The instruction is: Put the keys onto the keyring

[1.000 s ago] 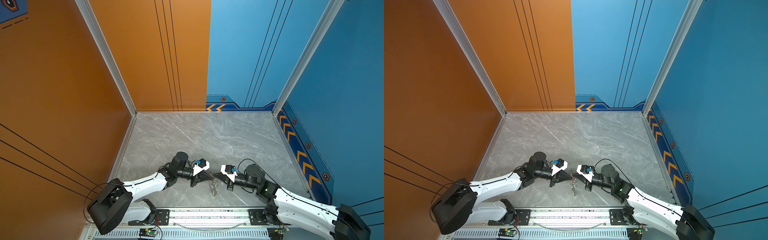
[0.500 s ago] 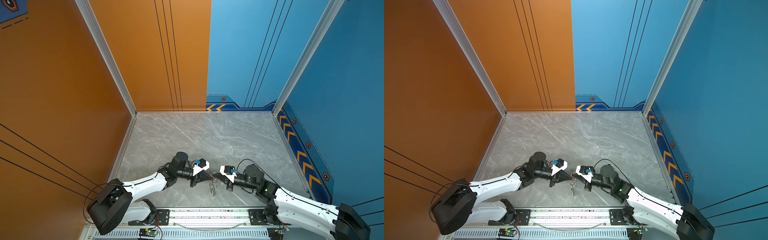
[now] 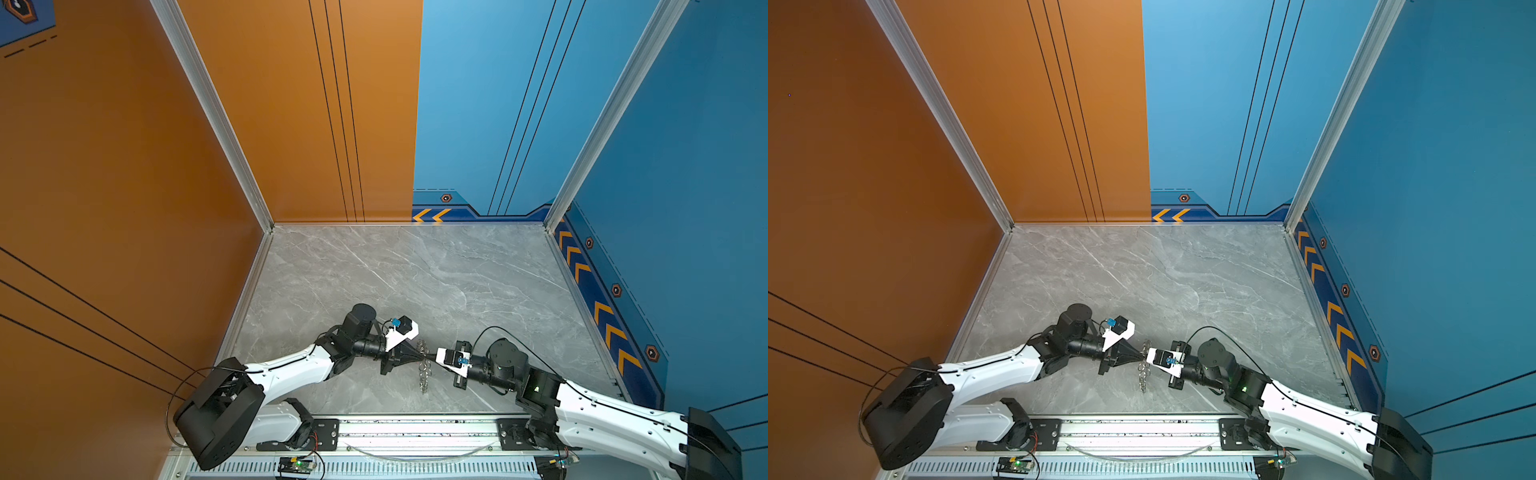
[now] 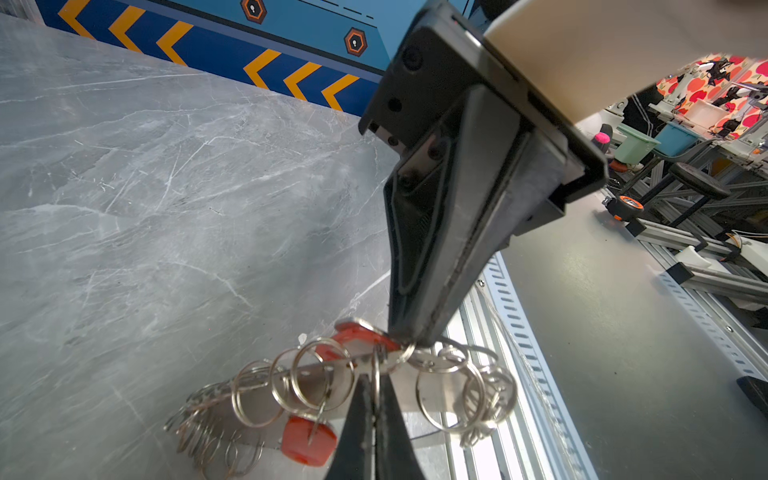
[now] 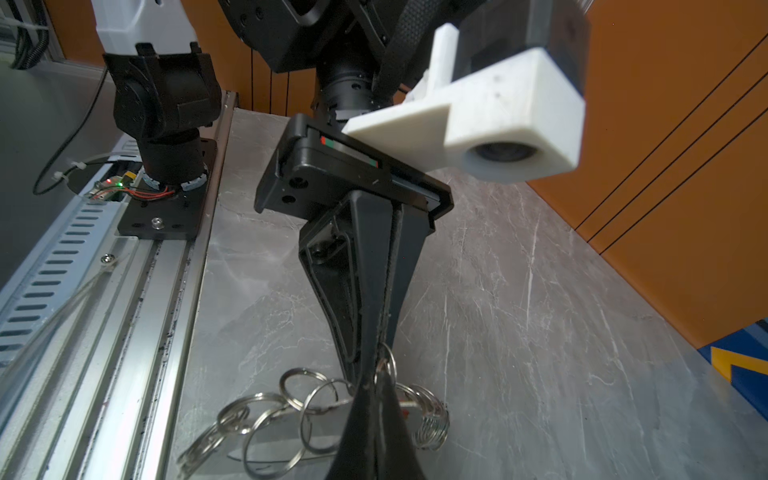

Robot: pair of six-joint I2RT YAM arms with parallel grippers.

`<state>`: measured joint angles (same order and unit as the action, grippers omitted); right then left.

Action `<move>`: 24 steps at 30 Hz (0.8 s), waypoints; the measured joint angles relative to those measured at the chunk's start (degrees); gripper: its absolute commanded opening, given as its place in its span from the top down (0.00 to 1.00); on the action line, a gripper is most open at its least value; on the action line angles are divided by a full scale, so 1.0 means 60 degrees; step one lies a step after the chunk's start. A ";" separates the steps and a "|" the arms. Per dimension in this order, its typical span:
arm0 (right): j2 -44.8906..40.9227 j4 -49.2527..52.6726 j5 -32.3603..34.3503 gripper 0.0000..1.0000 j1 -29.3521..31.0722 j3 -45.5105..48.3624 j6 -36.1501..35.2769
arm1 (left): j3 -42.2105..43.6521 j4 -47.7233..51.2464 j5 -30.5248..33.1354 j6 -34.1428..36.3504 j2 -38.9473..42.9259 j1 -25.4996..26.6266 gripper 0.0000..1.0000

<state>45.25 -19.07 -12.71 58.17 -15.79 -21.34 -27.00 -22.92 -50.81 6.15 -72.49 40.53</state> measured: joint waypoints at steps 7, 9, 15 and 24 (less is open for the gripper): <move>-0.0018 0.0270 0.2280 1.00 0.1472 0.0004 -0.1399 | 0.0000 0.0000 -0.0124 -0.0160 -0.0011 -0.0087 1.00; -0.0018 0.0259 0.2743 1.00 0.1694 0.0040 -0.1668 | 0.0000 -0.0007 -0.0120 -0.0215 -0.0025 -0.0106 1.00; -0.0018 0.0204 0.3461 1.00 0.1876 0.0113 -0.2102 | 0.0000 -0.0044 -0.0058 -0.0251 -0.0029 -0.0189 1.00; -0.0535 0.0627 0.2980 0.88 0.1515 0.0350 -0.1898 | 0.0000 -0.0200 0.0211 -0.0248 0.0087 -0.0211 1.00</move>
<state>42.04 -15.31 5.17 67.26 -13.69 -32.73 -27.00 -24.12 -49.54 4.67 -71.96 39.27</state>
